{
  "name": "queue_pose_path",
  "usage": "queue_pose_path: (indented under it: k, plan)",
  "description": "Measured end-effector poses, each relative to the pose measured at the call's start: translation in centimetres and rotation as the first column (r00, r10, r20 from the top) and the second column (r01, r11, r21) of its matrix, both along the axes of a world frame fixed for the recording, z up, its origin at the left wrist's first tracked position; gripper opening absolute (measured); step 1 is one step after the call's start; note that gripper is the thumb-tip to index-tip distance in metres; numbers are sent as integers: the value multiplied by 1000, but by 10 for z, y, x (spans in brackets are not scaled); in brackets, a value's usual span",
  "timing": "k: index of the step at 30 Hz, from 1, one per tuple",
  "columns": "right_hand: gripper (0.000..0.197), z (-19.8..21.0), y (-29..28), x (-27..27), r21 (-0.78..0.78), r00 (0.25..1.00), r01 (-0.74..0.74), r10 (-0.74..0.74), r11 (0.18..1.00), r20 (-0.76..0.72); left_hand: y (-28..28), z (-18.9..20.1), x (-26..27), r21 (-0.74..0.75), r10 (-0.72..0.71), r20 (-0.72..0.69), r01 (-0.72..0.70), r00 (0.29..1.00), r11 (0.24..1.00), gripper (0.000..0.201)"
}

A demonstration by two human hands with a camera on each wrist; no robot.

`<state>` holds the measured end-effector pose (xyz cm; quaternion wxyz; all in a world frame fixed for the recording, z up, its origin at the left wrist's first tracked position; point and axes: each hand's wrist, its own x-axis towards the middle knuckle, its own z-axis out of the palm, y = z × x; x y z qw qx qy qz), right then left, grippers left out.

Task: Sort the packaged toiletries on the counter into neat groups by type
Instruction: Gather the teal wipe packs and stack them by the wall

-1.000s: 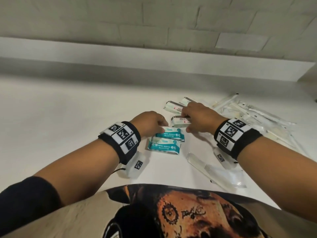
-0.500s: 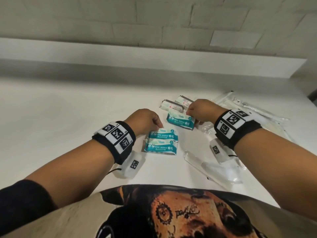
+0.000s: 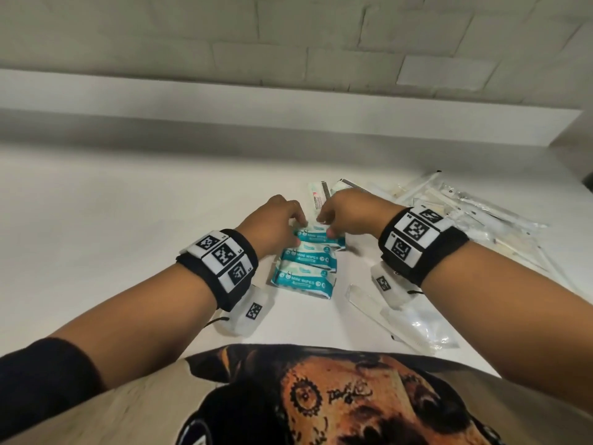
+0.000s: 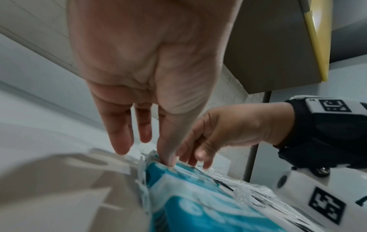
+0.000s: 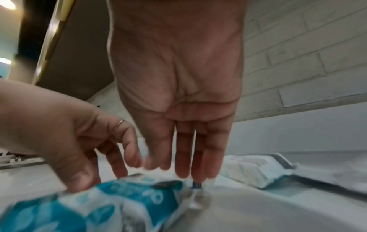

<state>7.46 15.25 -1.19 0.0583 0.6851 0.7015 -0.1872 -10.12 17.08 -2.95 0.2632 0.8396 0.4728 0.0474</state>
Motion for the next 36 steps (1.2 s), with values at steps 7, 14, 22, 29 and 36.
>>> queue_pose_path:
  k: [7, 14, 22, 29, 36]
  plan:
    - [49, 3, 32, -7, 130, 990, 102, -113, 986, 81, -2, 3, 1, 15, -64, -39, 65, 997, 998, 23]
    - [46, -14, 44, -5, 118, 972, 214, -223, 970, 71, 3, 10, 17, 72, -75, -75, 81, 994, 994, 20]
    - [24, 5, 29, 30, -286, 867, 311, -394, 906, -305, 11, 4, 21, -43, 17, 6, -16, 1000, 999, 14]
    - [20, 0, 35, 30, 41, 973, 219, -215, 975, -81, 14, 2, 21, -54, 33, 4, -33, 999, 998, 14]
    - [34, -6, 35, 22, 25, 988, 111, -107, 994, -113, 13, 5, 24, 131, -92, -83, 103, 992, 986, 35]
